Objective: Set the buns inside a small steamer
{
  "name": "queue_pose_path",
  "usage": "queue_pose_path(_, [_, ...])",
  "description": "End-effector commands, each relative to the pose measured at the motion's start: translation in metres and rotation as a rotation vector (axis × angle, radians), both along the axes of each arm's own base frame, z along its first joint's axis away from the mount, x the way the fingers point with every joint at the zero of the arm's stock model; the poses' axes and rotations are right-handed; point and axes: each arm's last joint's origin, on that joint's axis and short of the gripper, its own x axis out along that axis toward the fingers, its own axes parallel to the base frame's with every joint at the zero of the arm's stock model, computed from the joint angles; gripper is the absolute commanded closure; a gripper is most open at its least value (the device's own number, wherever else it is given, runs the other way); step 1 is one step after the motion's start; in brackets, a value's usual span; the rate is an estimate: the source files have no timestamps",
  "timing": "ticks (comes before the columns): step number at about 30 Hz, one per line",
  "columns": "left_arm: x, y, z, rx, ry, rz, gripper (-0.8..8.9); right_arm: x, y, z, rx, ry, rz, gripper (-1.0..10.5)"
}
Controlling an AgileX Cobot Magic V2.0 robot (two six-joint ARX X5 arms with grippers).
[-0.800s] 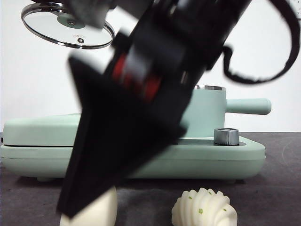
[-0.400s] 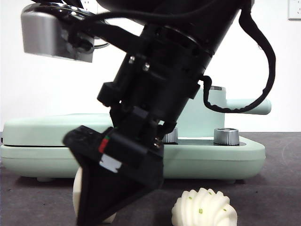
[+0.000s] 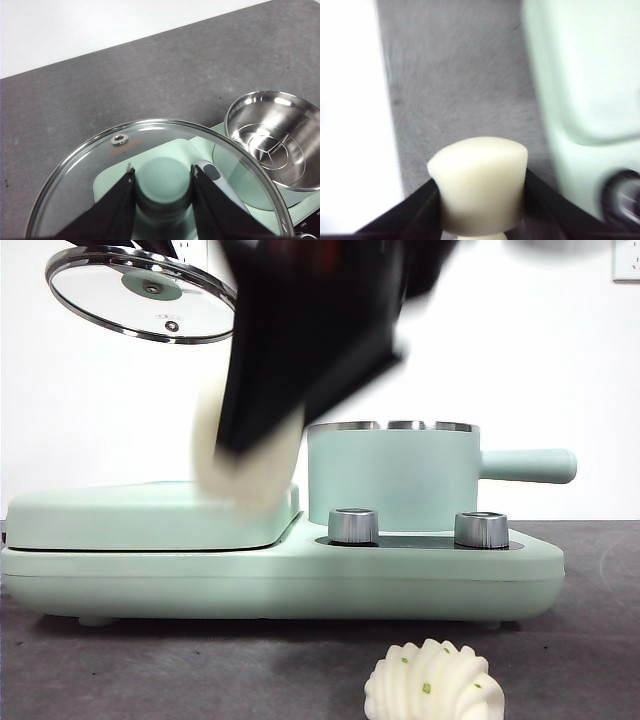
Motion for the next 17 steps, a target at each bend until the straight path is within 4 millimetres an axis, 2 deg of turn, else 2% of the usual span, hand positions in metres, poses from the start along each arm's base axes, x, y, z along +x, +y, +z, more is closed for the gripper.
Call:
queue_pose_path(1, [0.002, -0.002, 0.008, -0.024, -0.036, -0.005, 8.06, 0.001, -0.01, 0.034, 0.024, 0.008, -0.128, 7.5])
queue_pose_path(6, [0.002, -0.002, 0.009, -0.024, -0.037, -0.004, 8.06, 0.016, -0.033, 0.09, 0.031, -0.085, -0.279, 7.5])
queue_pose_path(10, [0.002, -0.002, 0.009, -0.025, -0.037, -0.004, 8.06, 0.038, -0.046, 0.118, 0.08, -0.145, -0.375, 7.5])
queue_pose_path(13, [0.003, -0.002, 0.009, -0.026, -0.042, -0.004, 8.06, 0.059, -0.049, 0.122, 0.095, -0.203, -0.414, 7.5])
queue_pose_path(17, [0.003, -0.002, 0.009, -0.027, -0.043, -0.004, 8.06, 0.093, -0.046, 0.107, 0.067, -0.215, -0.468, 7.5])
